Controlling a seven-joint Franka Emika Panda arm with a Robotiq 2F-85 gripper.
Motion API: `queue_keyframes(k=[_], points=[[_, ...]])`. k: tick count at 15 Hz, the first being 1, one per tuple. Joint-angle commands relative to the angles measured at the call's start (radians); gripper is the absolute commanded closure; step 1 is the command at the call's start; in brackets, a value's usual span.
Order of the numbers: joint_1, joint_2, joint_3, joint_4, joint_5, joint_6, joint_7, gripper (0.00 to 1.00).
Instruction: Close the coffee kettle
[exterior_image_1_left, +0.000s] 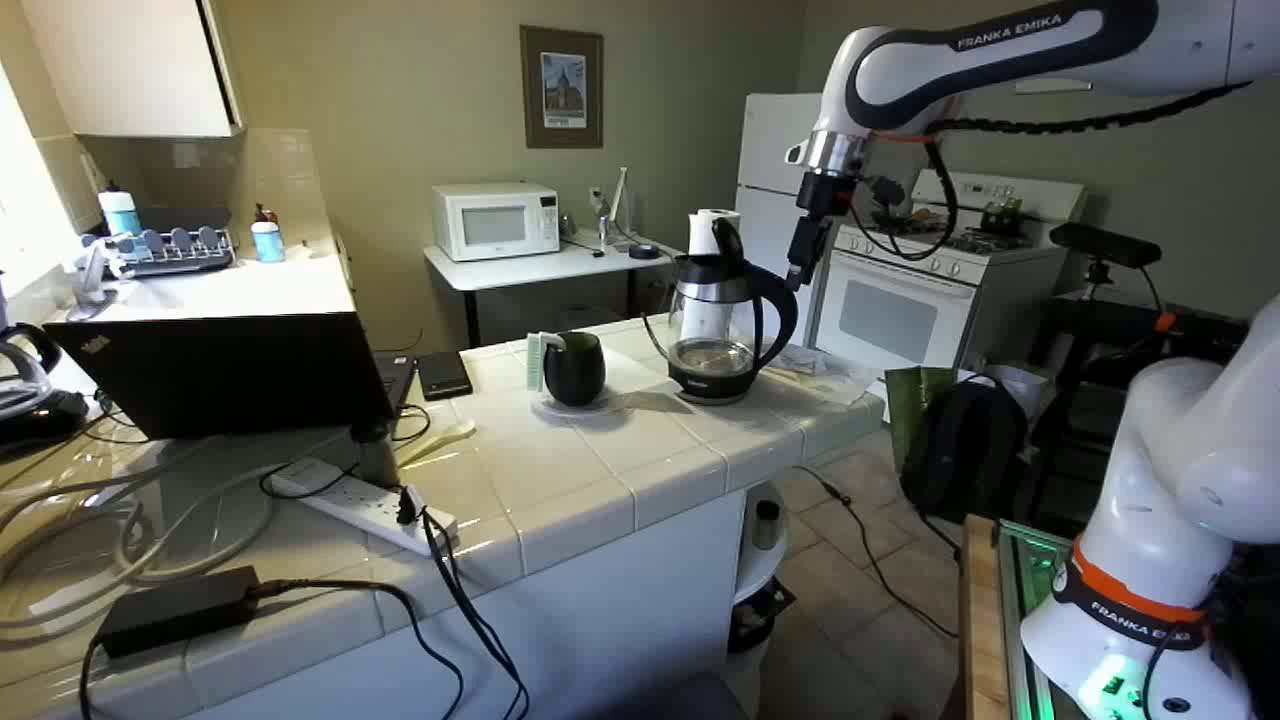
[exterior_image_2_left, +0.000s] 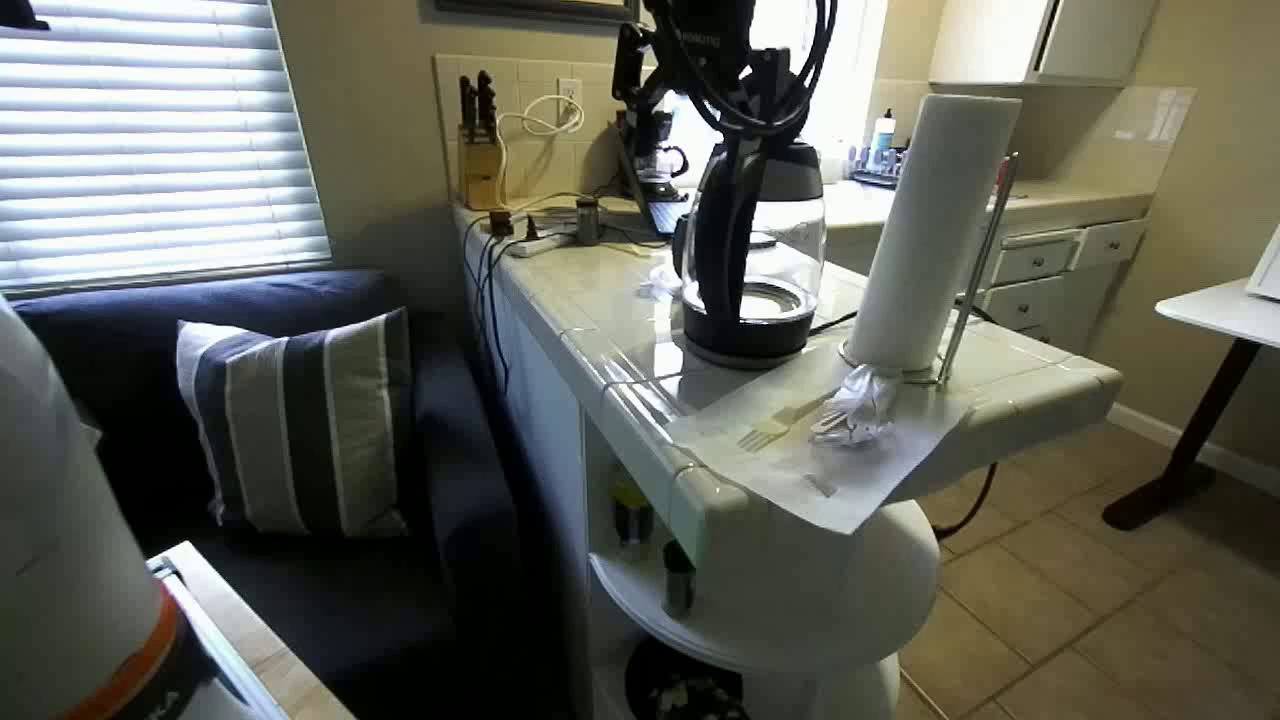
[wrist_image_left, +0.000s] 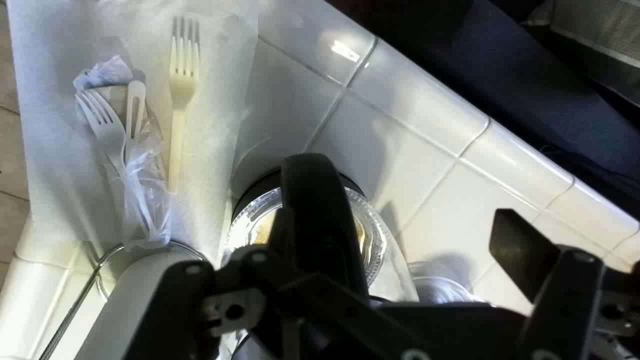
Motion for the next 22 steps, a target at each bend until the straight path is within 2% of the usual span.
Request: queue_keyframes(k=[1, 8, 15, 16, 17, 22], points=[[-0.027, 0.004, 0.023, 0.002, 0.01, -0.003, -0.008, 0.0], [-0.027, 0.004, 0.023, 0.002, 0.01, -0.003, -0.008, 0.0], [-0.046, -0.013, 0.088, 0.033, -0.074, 0.052, 0.033, 0.0], [-0.045, -0.011, 0.091, 0.044, -0.078, 0.064, 0.03, 0.25], [-0.045, -0.009, 0.093, 0.053, -0.084, 0.08, 0.029, 0.27], [-0.041, 0.005, 0.087, 0.079, -0.099, 0.214, 0.008, 0.66]])
